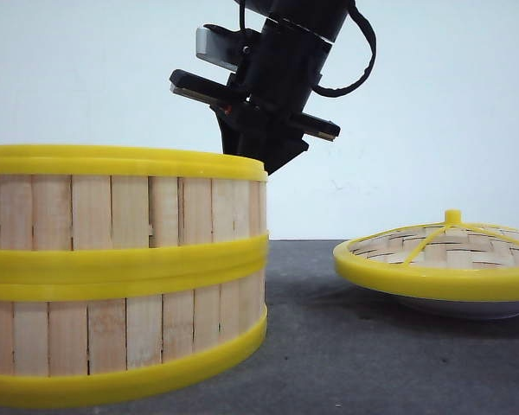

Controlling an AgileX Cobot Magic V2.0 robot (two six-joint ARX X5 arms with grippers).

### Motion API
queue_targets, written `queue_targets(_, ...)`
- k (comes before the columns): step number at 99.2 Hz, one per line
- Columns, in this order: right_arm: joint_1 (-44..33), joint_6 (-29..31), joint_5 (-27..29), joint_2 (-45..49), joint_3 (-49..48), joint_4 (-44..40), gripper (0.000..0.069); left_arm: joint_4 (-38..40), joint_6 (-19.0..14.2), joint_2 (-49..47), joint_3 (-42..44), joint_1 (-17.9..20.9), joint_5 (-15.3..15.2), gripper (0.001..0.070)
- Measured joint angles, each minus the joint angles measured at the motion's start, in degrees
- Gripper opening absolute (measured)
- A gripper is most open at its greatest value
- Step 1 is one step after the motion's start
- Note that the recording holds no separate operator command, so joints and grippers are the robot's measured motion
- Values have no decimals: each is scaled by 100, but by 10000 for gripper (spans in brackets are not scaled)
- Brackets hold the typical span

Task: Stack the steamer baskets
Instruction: 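Lower the basket onto the nearest basket and open the right gripper, then reach the left gripper to the farthest basket's rim and grasp it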

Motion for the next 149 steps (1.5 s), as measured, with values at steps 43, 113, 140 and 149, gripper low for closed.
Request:
queue_targets(43, 26, 17, -210, -39, 0, -24, 290, 229, 0, 0, 0, 0, 0, 385)
queue_targets(113, -1307, -446, 1342, -3779, -334, -2559, 421, 1585, 142, 2559, 730, 1202, 118, 385)
queue_targets(140, -2225, -494, 1338, -5014, -1373, -3082, 421, 1882, 157, 4258, 1360, 1480, 127, 385)
queue_targets(149, -2323, -496, 1331, -5274, -1690, -3193, 421, 1963, 157, 4715, 1519, 1493, 127, 385)
